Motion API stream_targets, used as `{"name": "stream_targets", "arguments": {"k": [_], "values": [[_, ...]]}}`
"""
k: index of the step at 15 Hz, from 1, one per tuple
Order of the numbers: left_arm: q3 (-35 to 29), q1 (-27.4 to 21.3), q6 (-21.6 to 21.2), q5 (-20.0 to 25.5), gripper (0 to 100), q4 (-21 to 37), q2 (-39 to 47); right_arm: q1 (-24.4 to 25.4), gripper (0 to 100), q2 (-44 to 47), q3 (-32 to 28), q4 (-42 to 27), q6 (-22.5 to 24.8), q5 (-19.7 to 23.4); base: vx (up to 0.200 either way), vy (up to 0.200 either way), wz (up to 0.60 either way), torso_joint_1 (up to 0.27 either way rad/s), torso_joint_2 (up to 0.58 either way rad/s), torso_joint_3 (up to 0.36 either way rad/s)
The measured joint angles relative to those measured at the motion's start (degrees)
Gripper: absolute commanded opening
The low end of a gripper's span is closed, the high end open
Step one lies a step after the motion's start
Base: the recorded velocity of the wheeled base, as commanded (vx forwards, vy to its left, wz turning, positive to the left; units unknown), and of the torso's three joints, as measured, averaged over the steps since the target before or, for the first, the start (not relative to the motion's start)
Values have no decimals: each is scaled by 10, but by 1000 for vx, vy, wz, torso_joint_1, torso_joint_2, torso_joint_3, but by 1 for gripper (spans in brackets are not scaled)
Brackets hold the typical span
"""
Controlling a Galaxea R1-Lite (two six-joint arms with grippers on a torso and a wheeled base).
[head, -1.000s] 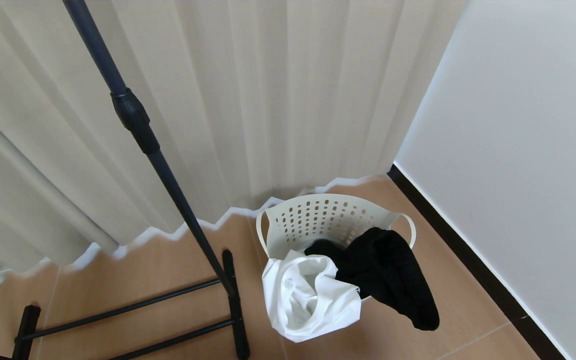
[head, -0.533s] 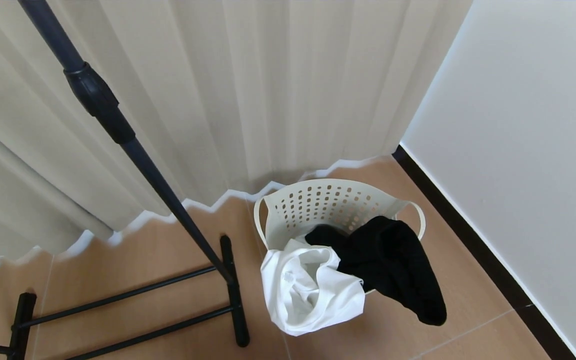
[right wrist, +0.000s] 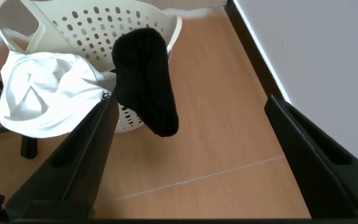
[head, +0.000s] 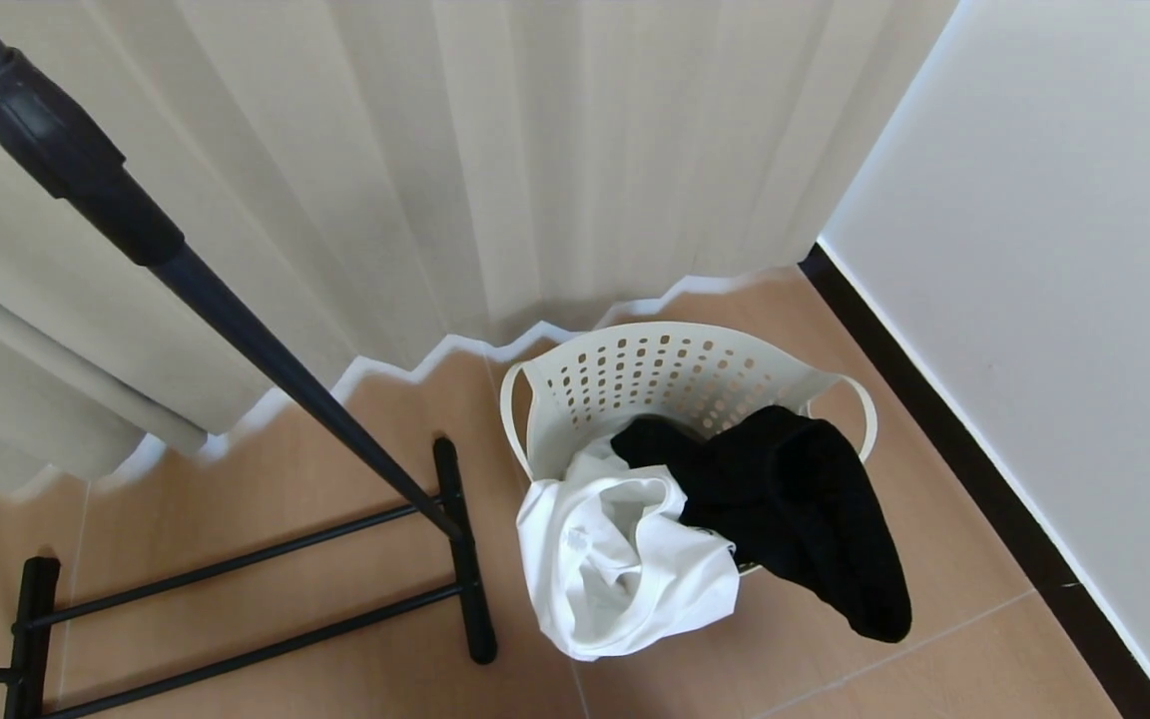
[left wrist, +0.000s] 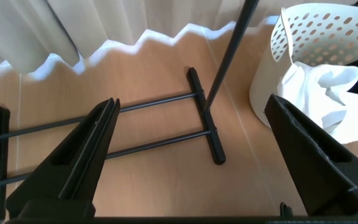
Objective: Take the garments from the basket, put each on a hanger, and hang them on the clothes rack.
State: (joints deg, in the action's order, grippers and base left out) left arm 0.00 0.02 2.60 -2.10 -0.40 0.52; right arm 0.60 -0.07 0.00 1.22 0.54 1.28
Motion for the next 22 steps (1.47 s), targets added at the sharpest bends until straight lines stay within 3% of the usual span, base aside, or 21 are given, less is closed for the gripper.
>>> {"name": "stream_targets", "arguments": {"k": [7, 10, 13, 15, 18, 22], "values": [[0, 0, 0, 0, 100, 0, 0, -3, 100, 20, 0, -12, 16, -8, 0, 0, 0, -1, 0, -24], [0, 0, 0, 0, 100, 0, 0, 15, 100, 132, -13, 12, 38, 16, 0, 0, 0, 0, 0, 0], [0, 0, -1, 0, 100, 0, 0, 61, 100, 312, -62, 58, 65, 29, 0, 0, 0, 0, 0, 0], [0, 0, -2, 0, 100, 0, 0, 93, 100, 445, -128, 78, 139, 33, 0, 0, 0, 0, 0, 0], [0, 0, -2, 0, 100, 0, 0, 127, 100, 636, -256, 92, 310, 24, 0, 0, 0, 0, 0, 0], [0, 0, -2, 0, 100, 0, 0, 156, 100, 869, -426, 127, 537, -79, 0, 0, 0, 0, 0, 0]]}}
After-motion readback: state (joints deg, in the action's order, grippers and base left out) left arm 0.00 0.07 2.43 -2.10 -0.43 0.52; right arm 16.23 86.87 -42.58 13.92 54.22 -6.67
